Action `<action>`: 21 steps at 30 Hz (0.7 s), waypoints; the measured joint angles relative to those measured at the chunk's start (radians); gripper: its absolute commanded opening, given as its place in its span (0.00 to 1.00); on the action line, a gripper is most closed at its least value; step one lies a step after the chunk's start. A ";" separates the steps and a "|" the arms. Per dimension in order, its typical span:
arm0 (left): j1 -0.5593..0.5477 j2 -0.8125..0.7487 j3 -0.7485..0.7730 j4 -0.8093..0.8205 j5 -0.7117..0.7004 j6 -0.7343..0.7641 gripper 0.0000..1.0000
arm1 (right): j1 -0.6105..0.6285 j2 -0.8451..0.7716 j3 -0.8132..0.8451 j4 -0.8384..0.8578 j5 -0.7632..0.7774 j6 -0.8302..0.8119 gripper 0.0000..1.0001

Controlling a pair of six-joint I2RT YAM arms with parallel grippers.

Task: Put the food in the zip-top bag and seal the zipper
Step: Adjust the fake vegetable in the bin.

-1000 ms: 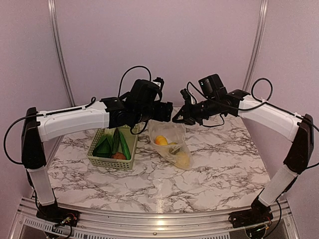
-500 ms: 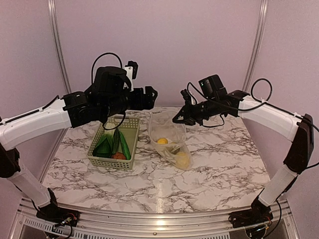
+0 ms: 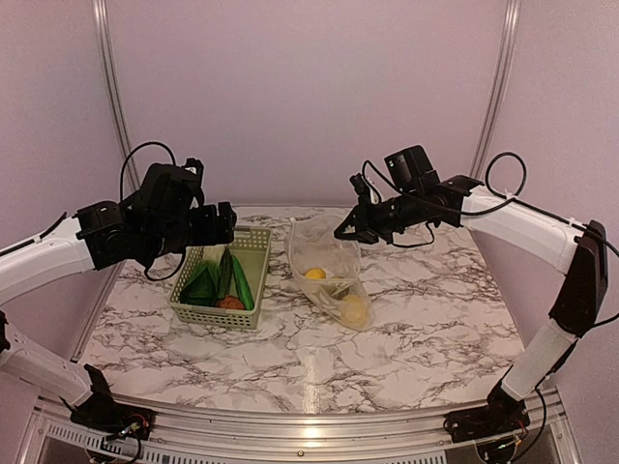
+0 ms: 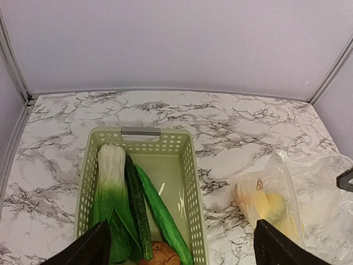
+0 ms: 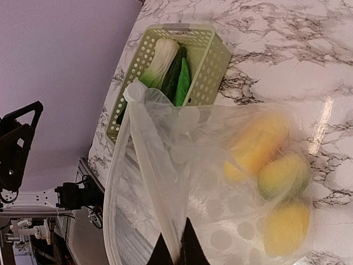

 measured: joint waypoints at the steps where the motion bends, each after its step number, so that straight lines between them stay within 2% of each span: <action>1: 0.006 -0.006 -0.013 -0.021 -0.001 -0.011 0.92 | 0.000 0.000 0.000 0.000 0.000 0.000 0.03; 12: 0.095 -0.004 -0.114 -0.198 0.046 -0.102 0.86 | 0.000 0.009 0.000 0.000 0.001 -0.001 0.03; 21: 0.177 0.134 -0.114 -0.247 0.124 -0.115 0.83 | 0.000 0.011 0.000 -0.002 0.007 -0.012 0.03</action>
